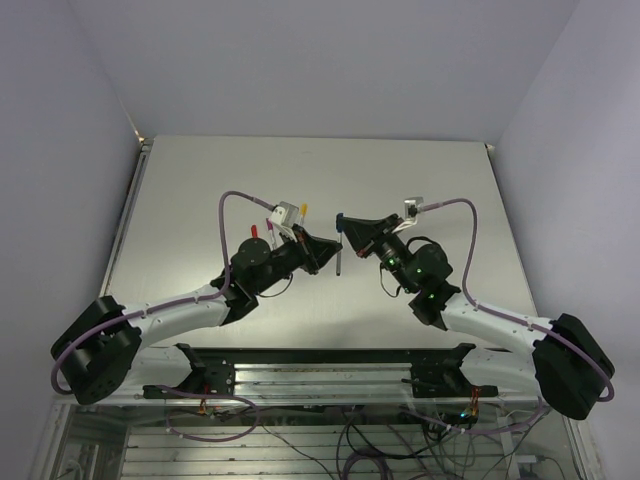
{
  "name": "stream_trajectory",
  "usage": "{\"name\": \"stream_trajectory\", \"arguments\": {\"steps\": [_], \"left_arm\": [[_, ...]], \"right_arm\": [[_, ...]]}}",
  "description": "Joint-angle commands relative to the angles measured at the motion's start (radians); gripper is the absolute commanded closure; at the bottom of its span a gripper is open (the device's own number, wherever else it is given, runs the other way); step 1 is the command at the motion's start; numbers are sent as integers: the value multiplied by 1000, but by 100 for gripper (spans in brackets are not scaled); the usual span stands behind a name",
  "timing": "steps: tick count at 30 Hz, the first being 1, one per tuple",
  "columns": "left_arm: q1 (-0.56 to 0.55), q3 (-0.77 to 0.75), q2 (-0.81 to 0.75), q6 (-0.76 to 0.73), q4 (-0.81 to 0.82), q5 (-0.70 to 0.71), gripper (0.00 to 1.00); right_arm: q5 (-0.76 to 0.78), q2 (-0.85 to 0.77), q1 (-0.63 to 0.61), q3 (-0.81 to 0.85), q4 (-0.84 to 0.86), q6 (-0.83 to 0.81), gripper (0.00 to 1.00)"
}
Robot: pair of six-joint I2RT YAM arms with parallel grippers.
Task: Insert the pens into the pen caps
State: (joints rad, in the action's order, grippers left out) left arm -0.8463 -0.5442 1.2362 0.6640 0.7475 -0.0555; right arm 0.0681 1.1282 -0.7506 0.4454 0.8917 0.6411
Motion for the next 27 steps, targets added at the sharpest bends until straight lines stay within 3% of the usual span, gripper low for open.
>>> {"name": "stream_trajectory", "arguments": {"steps": [1, 4, 14, 21, 27], "left_arm": [[53, -37, -52, -12, 187, 178, 93], [53, -36, -61, -39, 101, 181, 93], [52, 27, -25, -82, -96, 277, 93], [52, -6, 21, -58, -259, 412, 93], [61, -108, 86, -47, -457, 480, 93]], "right_arm": [[-99, 12, -59, -10, -189, -34, 100], [-56, -6, -59, 24, -210, -77, 100], [73, -103, -59, 154, -246, -228, 65], [158, -199, -58, 164, -347, -264, 62], [344, -216, -58, 153, -530, -165, 63]]}}
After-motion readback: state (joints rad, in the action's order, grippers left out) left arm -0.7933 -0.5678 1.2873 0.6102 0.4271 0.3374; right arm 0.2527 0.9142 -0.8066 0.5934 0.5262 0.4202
